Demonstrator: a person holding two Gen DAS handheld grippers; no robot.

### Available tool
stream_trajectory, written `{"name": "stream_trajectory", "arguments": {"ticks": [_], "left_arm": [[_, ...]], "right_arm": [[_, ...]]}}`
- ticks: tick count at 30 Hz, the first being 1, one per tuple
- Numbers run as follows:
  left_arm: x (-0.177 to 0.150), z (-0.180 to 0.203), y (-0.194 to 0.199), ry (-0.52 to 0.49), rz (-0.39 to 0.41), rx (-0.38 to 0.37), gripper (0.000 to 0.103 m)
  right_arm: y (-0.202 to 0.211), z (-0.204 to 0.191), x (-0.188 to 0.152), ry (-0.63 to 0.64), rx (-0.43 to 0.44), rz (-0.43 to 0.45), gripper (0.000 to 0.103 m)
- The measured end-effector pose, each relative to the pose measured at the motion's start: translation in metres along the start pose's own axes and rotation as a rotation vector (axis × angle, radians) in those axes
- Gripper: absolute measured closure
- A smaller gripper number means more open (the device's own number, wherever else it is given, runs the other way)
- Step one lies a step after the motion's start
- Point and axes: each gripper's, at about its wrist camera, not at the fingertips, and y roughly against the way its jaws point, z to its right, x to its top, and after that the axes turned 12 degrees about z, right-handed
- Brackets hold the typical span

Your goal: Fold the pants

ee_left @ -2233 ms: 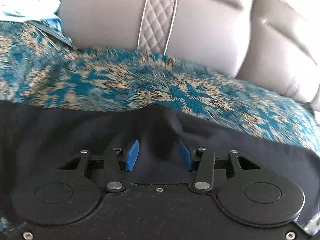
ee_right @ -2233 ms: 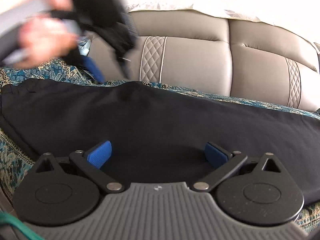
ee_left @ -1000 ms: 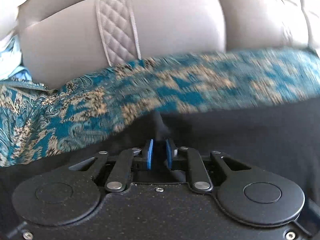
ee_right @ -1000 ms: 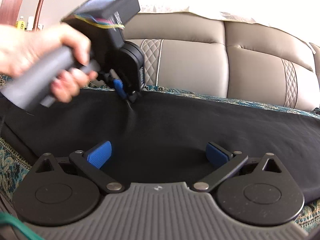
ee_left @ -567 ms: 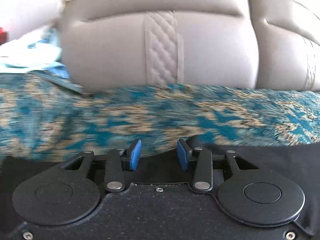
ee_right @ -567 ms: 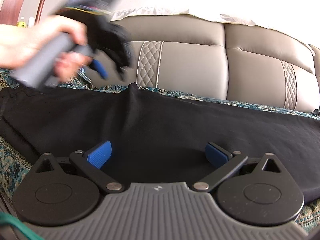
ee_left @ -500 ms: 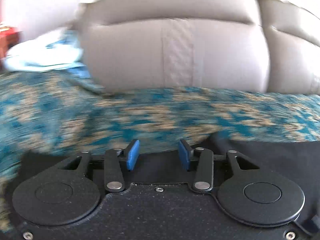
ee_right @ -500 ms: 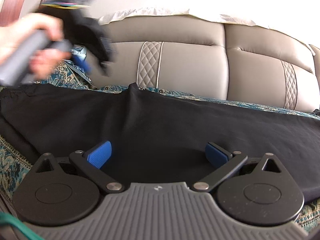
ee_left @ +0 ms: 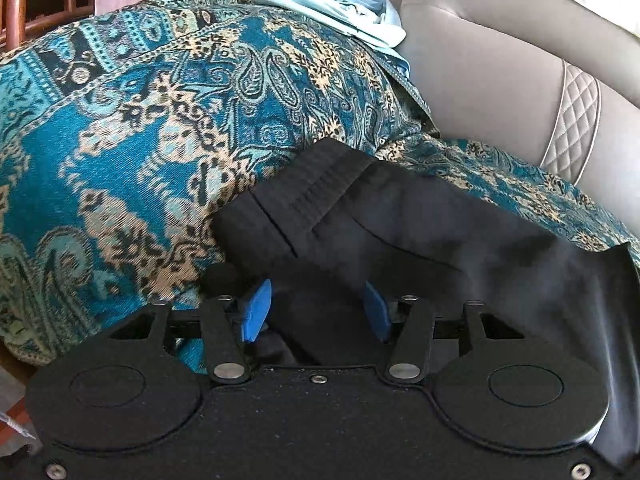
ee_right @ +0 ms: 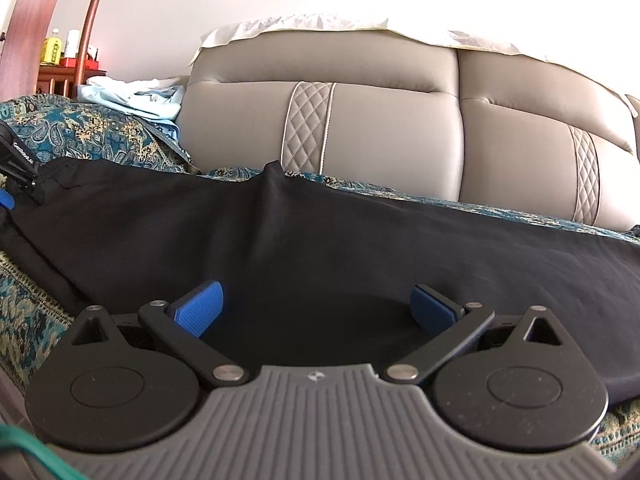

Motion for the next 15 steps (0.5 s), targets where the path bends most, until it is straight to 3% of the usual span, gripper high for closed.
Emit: {"name": "stream_trajectory", "arguments": {"ticks": [5, 7, 9, 12, 15], "left_arm": [[-0.003, 0.004, 0.005, 0.032, 0.054, 0.019, 0.045], [-0.006, 0.001, 0.019, 0.035, 0.111, 0.045, 0.032], [-0.01, -0.005, 0.032, 0.062, 0.17, 0.073, 0.028], [-0.011, -0.014, 0.025, 0.082, 0.108, 0.04, 0.028], [-0.014, -0.018, 0.004, 0.106, 0.033, 0.087, 0.037]], "right_arm": [[0.002, -0.001, 0.001, 0.002, -0.003, -0.009, 0.0], [0.005, 0.0, 0.0, 0.002, -0.002, -0.01, 0.0], [0.007, 0.001, -0.001, 0.003, 0.001, -0.008, 0.0], [0.009, 0.002, -0.002, 0.001, 0.001, -0.006, 0.0], [0.009, 0.002, -0.002, 0.001, -0.001, -0.004, 0.0]]}}
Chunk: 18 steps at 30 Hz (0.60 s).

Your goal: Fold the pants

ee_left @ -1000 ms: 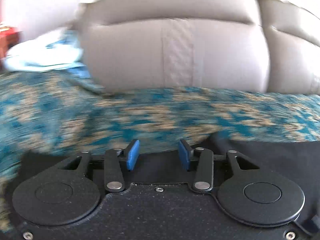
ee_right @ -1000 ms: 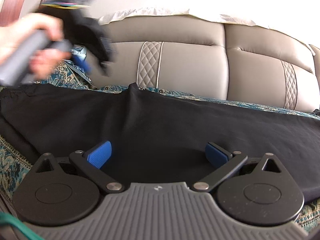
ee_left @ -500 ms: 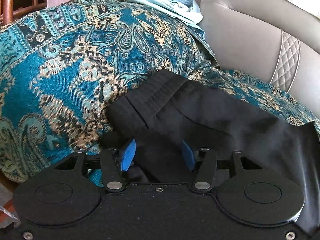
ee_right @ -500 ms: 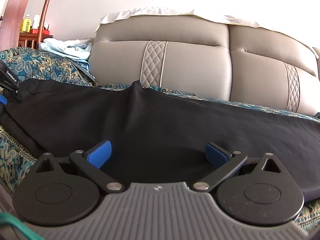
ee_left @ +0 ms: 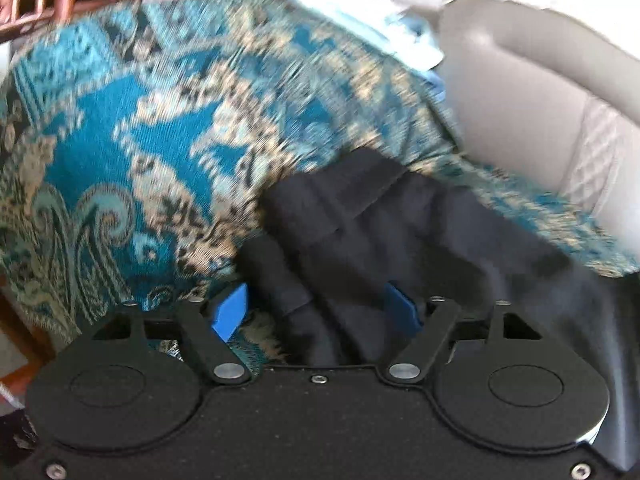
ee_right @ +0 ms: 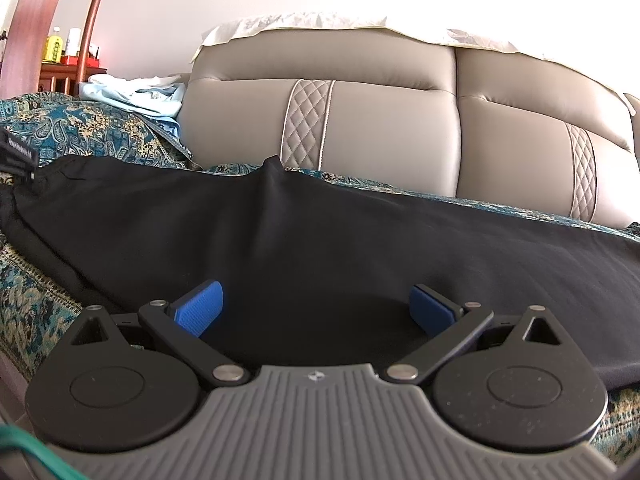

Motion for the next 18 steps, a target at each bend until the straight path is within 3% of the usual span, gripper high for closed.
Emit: {"name": "stream_trajectory", "arguments": {"ticks": [2, 3, 4, 10, 15, 18], "left_arm": [[0.001, -0.005, -0.006, 0.05, -0.002, 0.007, 0.055], [0.004, -0.005, -0.003, 0.055, 0.022, 0.028, 0.076], [0.007, -0.003, 0.0, 0.038, 0.035, 0.023, 0.084], [0.013, -0.002, 0.032, -0.057, 0.119, -0.001, 0.089], [-0.01, -0.004, 0.02, -0.127, 0.047, 0.044, 0.083], [-0.021, 0.004, 0.023, -0.206, 0.099, 0.061, 0.083]], "right_arm": [[0.0, 0.0, 0.0, 0.0, 0.001, -0.003, 0.0], [0.0, 0.0, 0.0, 0.0, 0.002, -0.005, 0.0], [0.0, 0.0, 0.0, 0.0, 0.003, -0.008, 0.0], [0.005, 0.004, 0.002, -0.004, 0.012, -0.025, 0.0], [0.008, 0.009, 0.002, -0.018, 0.027, -0.024, 0.0], [0.006, 0.021, 0.006, -0.043, 0.017, -0.046, 0.0]]}}
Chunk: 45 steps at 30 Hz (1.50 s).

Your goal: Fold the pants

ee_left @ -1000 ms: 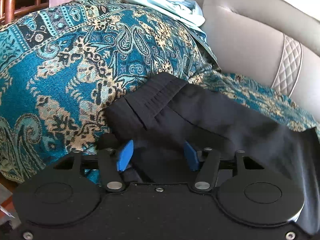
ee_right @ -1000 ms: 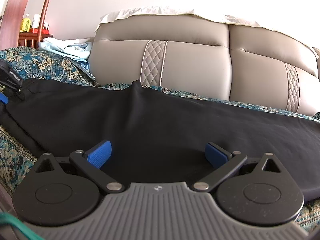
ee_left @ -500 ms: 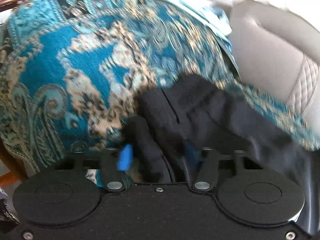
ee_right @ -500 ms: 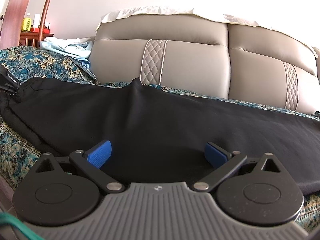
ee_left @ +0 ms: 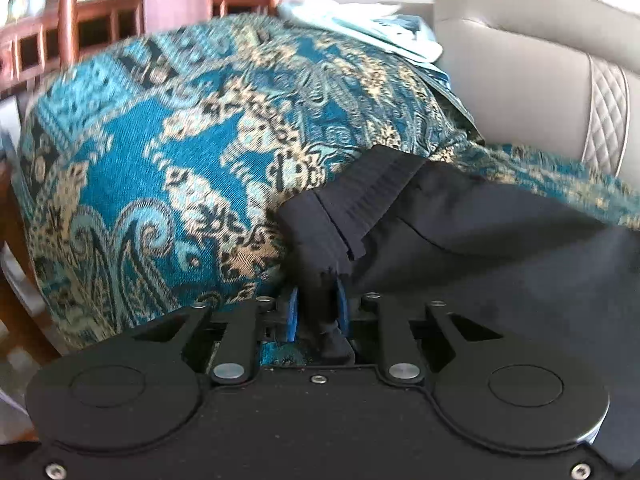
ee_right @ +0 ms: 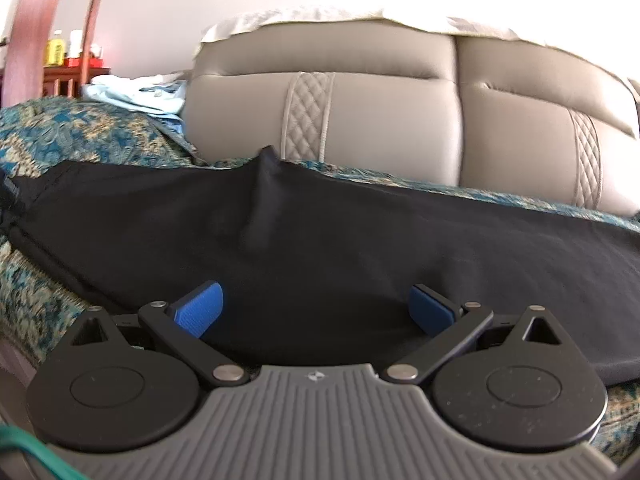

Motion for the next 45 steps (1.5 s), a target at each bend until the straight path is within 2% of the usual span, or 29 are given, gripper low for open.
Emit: {"name": "stream_trajectory", "arguments": {"ticks": [3, 6, 10, 14, 16, 17, 19, 22, 24, 27, 30, 33, 34, 36, 38, 40, 42, 43, 45], "left_arm": [[-0.003, 0.0, 0.0, 0.0, 0.009, 0.002, 0.08], [-0.003, -0.001, -0.003, 0.005, 0.017, 0.0, 0.079], [-0.006, 0.002, -0.002, -0.029, 0.042, 0.008, 0.079], [-0.004, 0.004, -0.004, -0.015, 0.036, 0.027, 0.079], [0.003, 0.002, -0.006, 0.024, 0.012, 0.035, 0.078], [0.008, 0.001, -0.003, 0.044, -0.001, 0.042, 0.076], [0.017, 0.002, 0.006, 0.053, 0.009, 0.059, 0.065], [0.027, 0.011, 0.031, 0.021, 0.094, 0.041, 0.058], [0.032, 0.022, 0.047, -0.012, 0.14, 0.003, 0.053], [0.035, 0.042, 0.06, -0.042, 0.145, -0.098, 0.052], [0.031, 0.064, 0.063, -0.056, 0.111, -0.198, 0.052], [0.022, 0.09, 0.059, -0.092, 0.057, -0.263, 0.051], [0.018, 0.098, 0.056, -0.101, 0.036, -0.275, 0.051], [0.01, 0.11, 0.048, -0.115, -0.01, -0.287, 0.051], [0.002, 0.119, 0.045, -0.126, -0.038, -0.275, 0.051], [-0.003, 0.122, 0.047, -0.124, -0.008, -0.265, 0.051], [-0.005, 0.124, 0.048, -0.135, 0.001, -0.26, 0.05], [-0.006, 0.124, 0.048, -0.139, 0.005, -0.262, 0.05], [-0.007, 0.122, 0.049, -0.138, 0.009, -0.266, 0.049]], "right_arm": [[-0.002, 0.03, 0.003, -0.025, -0.077, -0.026, 0.0], [0.0, 0.079, 0.004, -0.063, -0.204, -0.054, 0.0], [0.015, 0.158, 0.012, -0.135, -0.459, -0.099, 0.0], [0.055, 0.225, 0.02, -0.277, -0.666, -0.011, 0.0], [0.067, 0.253, 0.023, -0.33, -0.766, -0.002, 0.0], [0.072, 0.269, 0.025, -0.395, -0.814, 0.009, 0.0], [0.082, 0.302, 0.027, -0.528, -0.859, 0.056, 0.0], [0.099, 0.343, 0.023, -0.669, -1.03, 0.079, 0.0], [0.115, 0.365, 0.011, -0.821, -1.086, 0.114, 0.0], [0.14, 0.39, -0.021, -1.138, -1.075, 0.2, 0.0], [0.15, 0.396, -0.04, -1.278, -1.007, 0.246, 0.002], [0.149, 0.398, -0.039, -1.273, -0.922, 0.258, 0.009], [0.15, 0.396, -0.039, -1.273, -0.895, 0.258, 0.014], [0.148, 0.398, -0.041, -1.284, -0.871, 0.252, 0.017], [0.149, 0.399, -0.04, -1.275, -0.888, 0.252, 0.027], [0.151, 0.399, -0.037, -1.236, -0.929, 0.234, 0.056], [0.149, 0.401, -0.035, -1.209, -0.928, 0.208, 0.072], [0.147, 0.403, -0.035, -1.203, -0.911, 0.199, 0.075], [0.142, 0.399, -0.031, -1.167, -0.901, 0.179, 0.074]]}}
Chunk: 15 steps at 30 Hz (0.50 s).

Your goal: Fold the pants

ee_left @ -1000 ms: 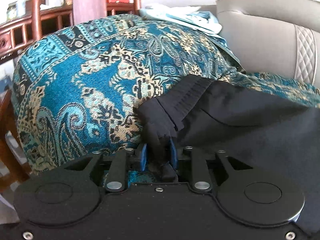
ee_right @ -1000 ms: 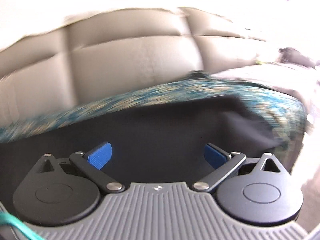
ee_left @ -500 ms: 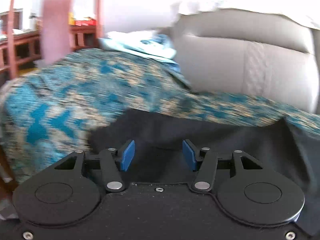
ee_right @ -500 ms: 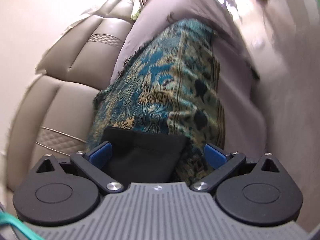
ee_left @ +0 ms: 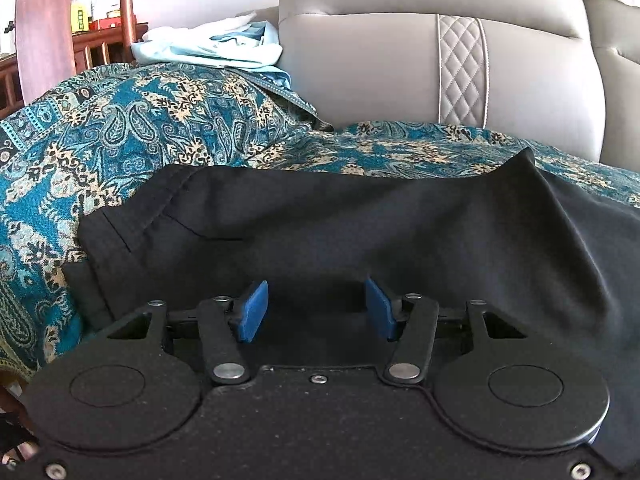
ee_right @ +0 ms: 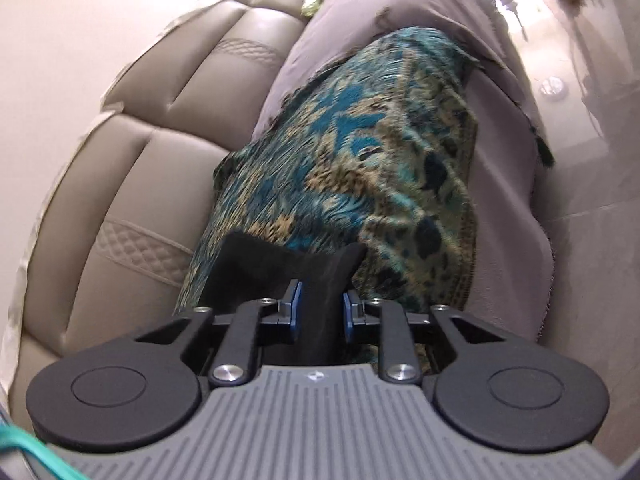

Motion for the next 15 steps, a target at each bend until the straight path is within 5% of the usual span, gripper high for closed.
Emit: {"name": "stream_trajectory", "arguments": {"ticks": [3, 4, 5, 8, 12, 15], "left_arm": [[-0.002, -0.005, -0.001, 0.023, 0.003, -0.011, 0.048], [-0.002, -0.007, -0.002, 0.035, 0.006, -0.015, 0.048], [-0.003, -0.008, -0.002, 0.045, 0.01, -0.017, 0.048], [-0.005, -0.007, -0.001, 0.043, 0.024, -0.011, 0.048], [-0.008, -0.006, 0.001, 0.044, 0.042, -0.002, 0.048], [-0.01, -0.007, 0.002, 0.051, 0.05, -0.005, 0.048]], "right_arm": [[-0.007, -0.01, 0.0, 0.054, -0.026, 0.011, 0.075], [-0.009, -0.013, 0.001, 0.06, -0.034, 0.013, 0.091], [-0.012, -0.018, 0.002, 0.066, -0.042, 0.015, 0.096], [-0.012, -0.053, -0.002, 0.142, 0.006, 0.025, 0.096], [0.013, -0.147, -0.061, 0.465, 0.264, -0.047, 0.097], [0.041, -0.195, -0.142, 0.637, 0.519, -0.272, 0.099]]}}
